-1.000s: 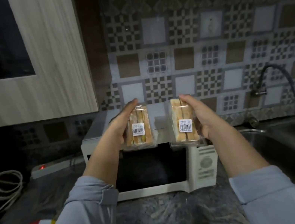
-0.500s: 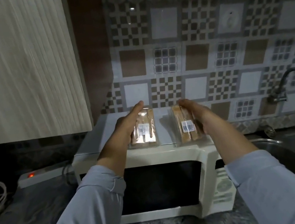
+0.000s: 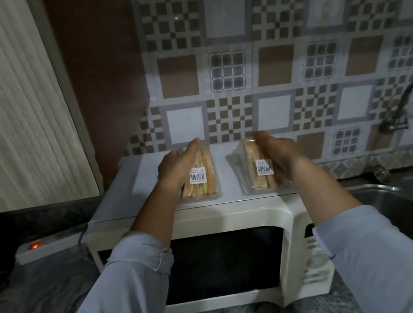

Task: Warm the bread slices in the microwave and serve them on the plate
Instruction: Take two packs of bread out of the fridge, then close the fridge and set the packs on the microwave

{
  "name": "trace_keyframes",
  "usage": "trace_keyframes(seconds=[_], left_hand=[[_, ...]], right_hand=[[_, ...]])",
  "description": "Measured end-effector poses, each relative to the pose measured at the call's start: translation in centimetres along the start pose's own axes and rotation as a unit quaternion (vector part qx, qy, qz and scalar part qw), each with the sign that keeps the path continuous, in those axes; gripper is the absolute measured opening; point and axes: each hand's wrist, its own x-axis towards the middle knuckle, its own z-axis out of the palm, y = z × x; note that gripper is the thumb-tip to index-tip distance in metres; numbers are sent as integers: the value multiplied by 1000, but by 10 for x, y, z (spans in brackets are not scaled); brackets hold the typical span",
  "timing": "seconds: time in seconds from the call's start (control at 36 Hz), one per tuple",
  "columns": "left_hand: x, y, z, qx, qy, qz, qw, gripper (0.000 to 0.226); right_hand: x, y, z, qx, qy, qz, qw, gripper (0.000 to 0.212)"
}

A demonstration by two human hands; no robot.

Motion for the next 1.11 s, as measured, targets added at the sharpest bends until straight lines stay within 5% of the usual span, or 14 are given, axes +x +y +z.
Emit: trace_keyframes(seconds=[0.28,0.42,0.5,0.69,1.11], left_hand=[[-10,5,-2,1,-7,-13,1000,107],[-7,2,-5,-1,-21,-24,999,123],[-15,10,-7,1,1,-17,1000,116],[-53,28,-9,32,29,42,998,79],[-163,25,3,27,156,21,987,67]], right_hand=[[-18,-6,-2,8,1,15,1000,43],[-26,-9,-4,-9,33,2,999,89],[-46,-17,-5,1,80,-22,997,66],[-70,-22,-6,24,98,-86,991,53],[-142,3,-26,46,-42,-150,987,52]])
